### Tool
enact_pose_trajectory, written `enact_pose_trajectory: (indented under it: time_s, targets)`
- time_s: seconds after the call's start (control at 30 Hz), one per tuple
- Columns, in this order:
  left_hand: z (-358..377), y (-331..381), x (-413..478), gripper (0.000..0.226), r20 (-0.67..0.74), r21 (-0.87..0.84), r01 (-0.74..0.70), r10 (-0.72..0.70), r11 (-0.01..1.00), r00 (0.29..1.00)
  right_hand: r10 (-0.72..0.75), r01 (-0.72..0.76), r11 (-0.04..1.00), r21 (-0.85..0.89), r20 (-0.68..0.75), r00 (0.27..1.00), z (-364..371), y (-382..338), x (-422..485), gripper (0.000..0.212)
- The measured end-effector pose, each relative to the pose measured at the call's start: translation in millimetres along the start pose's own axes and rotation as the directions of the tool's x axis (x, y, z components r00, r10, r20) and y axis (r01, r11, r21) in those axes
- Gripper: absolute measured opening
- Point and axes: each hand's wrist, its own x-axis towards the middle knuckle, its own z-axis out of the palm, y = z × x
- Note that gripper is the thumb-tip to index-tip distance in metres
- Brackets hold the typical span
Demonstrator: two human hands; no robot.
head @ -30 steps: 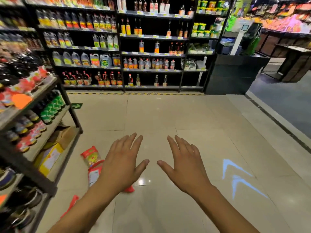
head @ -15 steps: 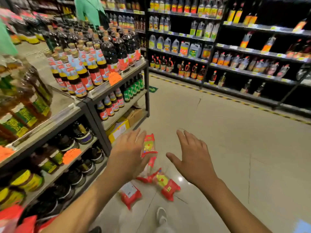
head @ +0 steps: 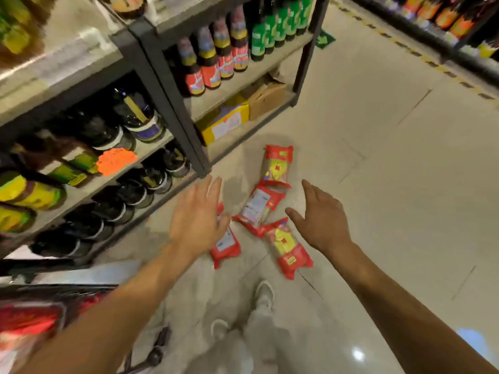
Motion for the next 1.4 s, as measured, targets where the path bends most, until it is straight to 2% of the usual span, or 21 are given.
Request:
enact_pose_trajectory:
  time_s: [0.17,0.27,0.47,0.57,0.7,0.83,0.93,1.0,1.07,1.13,1.23,1.3,1.33,1.4]
  targets:
    - [185,-36,-4,0.074,0.178,-0.037,0.182,-0.173,0.983,0.969,0.033,-0.023,0.997,-0.078,0.132,0.991,168,28,39,0.076]
    - [293,-54,-3,0.082,0.301,-0.03,0.279,-0.257,0.96,0.918,0.104,-0.078,0.99,-0.116,0.241,0.965,269,53,59,0.079]
    - [462,-78,7,0.087,0.389,-0.051,0.448,-0.396,0.892,0.832,0.141,-0.104,0.984,-0.142,0.28,0.95,435,108,102,0.083]
    - [526,-95,20,0.092,0.426,-0.062,0.556,-0.481,0.829,0.766,0.182,-0.144,0.979,-0.147,0.288,0.94,497,131,131,0.085]
    - [588,-116,34,0.108,0.469,-0.189,0.744,-0.606,0.641,0.642,0.242,-0.222,0.97,-0.102,0.294,0.924,553,151,163,0.092]
    - [630,-136,40,0.125,0.489,-0.345,0.839,-0.683,0.42,0.543,0.314,-0.33,0.944,-0.019,0.364,0.877,583,171,186,0.119]
    - [656,-156,39,0.137,0.572,-0.528,0.842,-0.685,0.112,0.451,0.36,-0.426,0.9,0.09,0.395,0.845,595,182,197,0.135]
    - [673,-168,35,0.13,0.643,-0.567,0.823,-0.647,-0.041,0.41,0.393,-0.466,0.879,0.096,0.408,0.824,599,187,202,0.13]
    - [681,-174,30,0.128,0.68,-0.571,0.813,-0.622,-0.115,0.389,0.402,-0.487,0.868,0.098,0.437,0.804,601,193,204,0.104]
    - [675,-170,28,0.125,0.697,-0.555,0.823,-0.608,-0.122,0.38,0.379,-0.513,0.839,0.181,0.482,0.79,600,193,197,0.084]
    - [661,-168,21,0.086,0.719,-0.511,0.855,-0.589,-0.087,0.37,0.357,-0.584,0.745,0.322,0.547,0.757,595,180,174,0.083]
    - [647,-168,12,0.095,0.698,-0.47,0.882,-0.624,-0.03,0.351,0.375,-0.595,0.716,0.365,0.518,0.769,585,167,152,0.075]
    - [637,-168,6,0.103,0.689,-0.471,0.882,-0.625,0.0,0.368,0.386,-0.592,0.708,0.386,0.491,0.781,574,162,141,0.072]
    - [600,-158,-3,0.102,0.656,-0.505,0.86,-0.612,0.079,0.442,0.398,-0.569,0.705,0.423,0.429,0.811,540,152,122,0.068]
